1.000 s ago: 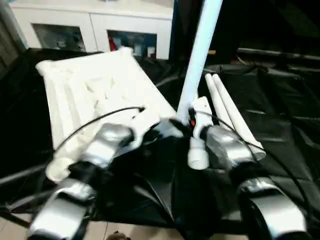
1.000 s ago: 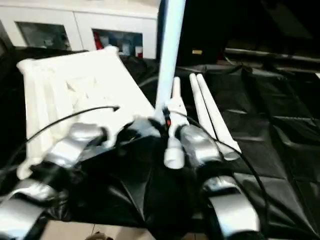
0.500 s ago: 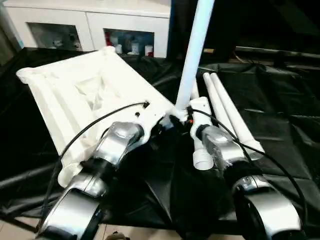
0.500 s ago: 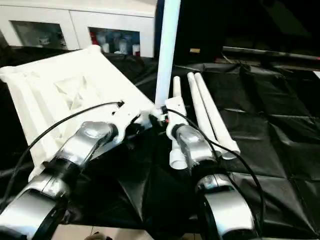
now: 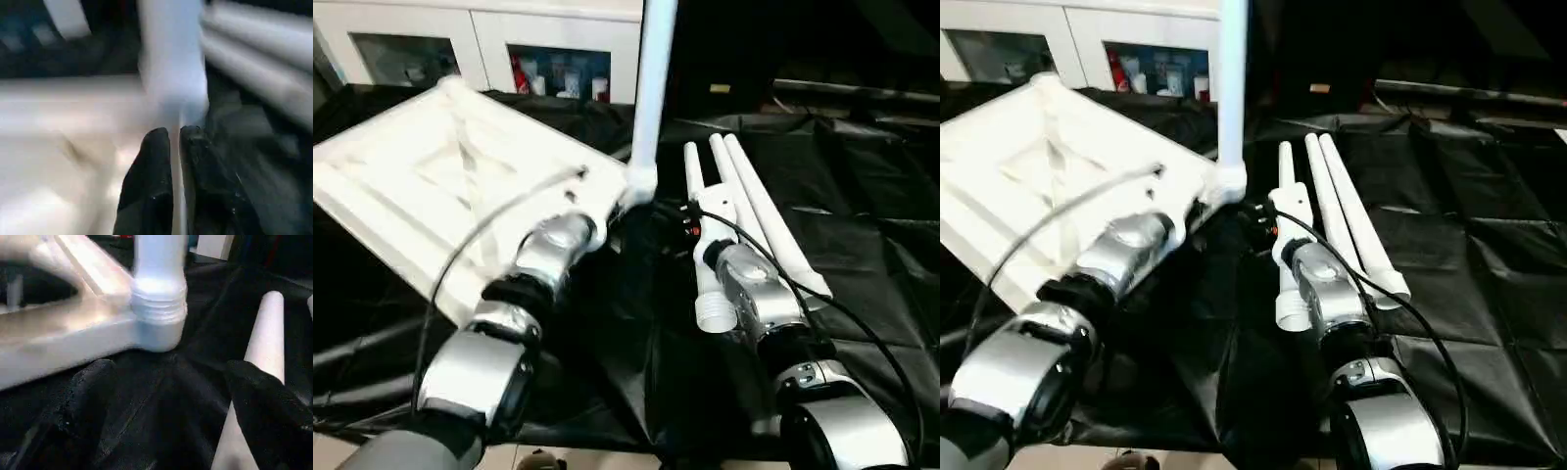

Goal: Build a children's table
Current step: Rotate table base

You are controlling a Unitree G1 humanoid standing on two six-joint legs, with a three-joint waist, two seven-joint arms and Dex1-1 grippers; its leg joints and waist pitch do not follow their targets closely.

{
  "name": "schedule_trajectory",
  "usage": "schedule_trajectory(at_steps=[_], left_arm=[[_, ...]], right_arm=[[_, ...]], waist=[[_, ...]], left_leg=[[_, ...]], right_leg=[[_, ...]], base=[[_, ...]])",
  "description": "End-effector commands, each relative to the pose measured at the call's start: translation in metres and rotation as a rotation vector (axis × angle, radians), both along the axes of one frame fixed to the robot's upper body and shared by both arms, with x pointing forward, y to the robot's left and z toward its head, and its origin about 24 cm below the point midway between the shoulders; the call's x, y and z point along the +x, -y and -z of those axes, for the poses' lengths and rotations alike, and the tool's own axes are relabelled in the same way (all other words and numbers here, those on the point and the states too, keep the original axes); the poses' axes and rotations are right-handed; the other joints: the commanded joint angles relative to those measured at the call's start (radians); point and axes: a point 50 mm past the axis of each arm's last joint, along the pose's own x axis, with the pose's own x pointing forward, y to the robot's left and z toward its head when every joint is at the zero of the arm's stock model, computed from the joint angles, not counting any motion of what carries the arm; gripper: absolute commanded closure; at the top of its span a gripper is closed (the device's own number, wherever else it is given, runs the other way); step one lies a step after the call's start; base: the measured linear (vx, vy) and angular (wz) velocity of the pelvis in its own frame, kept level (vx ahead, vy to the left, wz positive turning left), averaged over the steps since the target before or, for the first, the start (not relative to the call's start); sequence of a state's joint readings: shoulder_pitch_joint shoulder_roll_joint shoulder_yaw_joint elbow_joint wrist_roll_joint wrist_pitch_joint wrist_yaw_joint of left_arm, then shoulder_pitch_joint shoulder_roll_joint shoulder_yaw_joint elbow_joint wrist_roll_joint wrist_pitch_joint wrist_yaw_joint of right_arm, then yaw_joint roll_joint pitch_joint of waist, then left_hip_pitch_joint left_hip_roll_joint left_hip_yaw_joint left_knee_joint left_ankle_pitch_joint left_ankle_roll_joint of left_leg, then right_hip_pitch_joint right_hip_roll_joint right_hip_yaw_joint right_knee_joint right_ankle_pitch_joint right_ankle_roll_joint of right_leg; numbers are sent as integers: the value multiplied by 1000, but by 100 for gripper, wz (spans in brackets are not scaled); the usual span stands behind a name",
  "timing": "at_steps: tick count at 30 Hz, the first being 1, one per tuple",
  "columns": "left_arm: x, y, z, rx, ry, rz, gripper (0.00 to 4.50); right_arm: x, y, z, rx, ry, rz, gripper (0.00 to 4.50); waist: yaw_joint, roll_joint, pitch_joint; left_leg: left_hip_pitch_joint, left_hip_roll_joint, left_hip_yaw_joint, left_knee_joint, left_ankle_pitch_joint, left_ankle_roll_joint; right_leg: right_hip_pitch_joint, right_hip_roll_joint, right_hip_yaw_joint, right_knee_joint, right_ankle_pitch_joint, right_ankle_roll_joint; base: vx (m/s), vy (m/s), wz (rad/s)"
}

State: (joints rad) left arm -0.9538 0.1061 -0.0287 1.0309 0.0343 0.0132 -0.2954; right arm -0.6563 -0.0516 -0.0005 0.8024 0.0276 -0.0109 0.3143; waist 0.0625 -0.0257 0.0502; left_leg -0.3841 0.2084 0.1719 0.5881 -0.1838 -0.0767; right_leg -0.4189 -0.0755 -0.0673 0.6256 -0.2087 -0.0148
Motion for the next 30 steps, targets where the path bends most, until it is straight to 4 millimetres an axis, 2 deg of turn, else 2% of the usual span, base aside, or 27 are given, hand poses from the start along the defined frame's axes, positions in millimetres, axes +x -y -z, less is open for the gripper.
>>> schedule_trajectory(at_steps=[1,2,3,4,6,7,8,9,10,11,12,13,14,15,16,17,18,19,23,26,28,30], left_arm=[[7,-17,-23,-7,110,-64,366],[7,-17,-24,-6,112,-66,366],[8,-28,-29,16,137,-96,363],[8,-43,-33,58,146,-132,338],[6,-66,-35,125,143,-191,328],[2,-86,-35,181,133,-245,324],[0,-97,-35,215,127,-274,321],[-7,-117,-35,274,120,-326,321],[-12,-132,-36,319,118,-369,296],[-20,-149,-35,370,102,-422,286],[-26,-161,-36,405,90,-458,286],[-26,-161,-36,405,90,-458,279],[-47,-197,-37,545,56,-594,268],[-49,-200,-37,556,53,-604,253],[-57,-211,-38,606,42,-649,243],[-73,-228,-37,676,-8,-721,239],[-78,-234,-37,699,-26,-744,236],[-91,-245,-37,740,-65,-795,236],[-106,-255,-32,779,-159,-828,236],[-119,-249,-19,787,-290,-750,236],[-126,-228,-10,680,-372,-640,236],[-130,-205,-2,599,-428,-492,236]], right_arm=[[-1,-2,-1,-11,8,-26,65],[-1,-2,-1,-11,8,-27,65],[-1,-4,-2,-16,9,-35,65],[0,-5,-2,-19,9,-40,65],[1,-7,-3,-23,8,-47,65],[1,-9,-3,-26,5,-56,65],[1,-10,-3,-28,4,-61,65],[1,-12,-2,-29,0,-73,65],[1,-14,-2,-30,-3,-83,65],[2,-16,-3,-25,-3,-95,65],[2,-18,-4,-21,-4,-102,65],[2,-18,-4,-21,-4,-102,65],[4,-23,-6,-13,-3,-113,65],[4,-24,-6,-12,-3,-114,65],[4,-25,-7,-10,-2,-117,65],[5,-28,-9,-9,0,-121,65],[5,-29,-9,-10,1,-123,65],[6,-31,-10,-10,3,-128,65],[5,-33,-10,-18,6,-136,65],[6,-31,-10,-35,11,-127,65],[8,-25,-10,-36,3,-99,65],[11,-18,-12,-56,-24,-53,65]], waist=[[7,-1,-78],[6,0,-77],[4,-7,-75],[5,-3,-74],[1,1,-71],[4,-6,-71],[-1,1,-69],[-3,-24,-68],[1,-7,-69],[1,0,-70],[-2,-7,-67],[-1,-4,-68],[0,-5,-68],[-3,-10,-66],[2,-8,-67],[3,-10,-66],[2,-7,-66],[5,-12,-62],[19,-12,-58],[25,-15,-55],[25,-10,-53],[28,-12,-54]], left_leg=[[18,17,2,-43,32,164],[17,18,1,-44,18,159],[17,18,3,-46,-4,149],[19,19,2,-48,-22,135],[19,20,1,-51,-43,109],[21,23,1,-52,-50,95],[20,27,0,-56,-58,77],[20,25,4,-56,-61,76],[21,27,0,-57,-56,61],[25,29,1,-57,-54,55],[24,31,1,-58,-44,47],[29,27,3,-56,-32,41],[29,25,4,-57,-21,38],[22,27,2,-59,-9,40],[30,28,3,-58,-10,35],[30,28,2,-58,-11,34],[31,31,1,-58,-4,28],[38,28,6,-58,-14,19],[37,27,5,-65,-73,-5],[37,26,2,-71,-135,-37],[37,26,2,-74,-169,-52],[37,26,1,-73,-170,-64]], right_leg=[[80,-60,42,-40,259,-314],[81,-61,42,-41,236,-311],[81,-61,42,-45,195,-301],[79,-62,43,-46,155,-295],[77,-60,44,-47,108,-279],[75,-64,45,-46,85,-274],[73,-65,45,-45,68,-268],[72,-60,44,-50,54,-259],[73,-66,45,-43,44,-255],[67,-65,45,-43,47,-254],[66,-62,45,-40,62,-253],[61,-57,45,-40,89,-252],[62,-55,46,-39,105,-253],[64,-55,44,-33,126,-256],[61,-57,44,-35,125,-255],[60,-58,44,-36,124,-255],[61,-59,44,-32,134,-257],[54,-54,45,-35,133,-254],[54,-57,47,-41,71,-242],[52,-58,49,-46,-6,-222],[50,-57,49,-50,-35,-217],[52,-58,49,-48,-31,-216]], base=[[0,0,0],[0,0,0],[0,0,0],[0,0,0],[0,0,0],[0,0,0],[0,0,0],[0,0,0],[0,0,0],[0,0,0],[0,0,0],[0,0,0],[0,0,0],[0,0,0],[0,0,0],[0,0,0],[0,0,0],[0,0,0],[0,0,0],[0,0,0],[0,0,0],[0,0,0]])
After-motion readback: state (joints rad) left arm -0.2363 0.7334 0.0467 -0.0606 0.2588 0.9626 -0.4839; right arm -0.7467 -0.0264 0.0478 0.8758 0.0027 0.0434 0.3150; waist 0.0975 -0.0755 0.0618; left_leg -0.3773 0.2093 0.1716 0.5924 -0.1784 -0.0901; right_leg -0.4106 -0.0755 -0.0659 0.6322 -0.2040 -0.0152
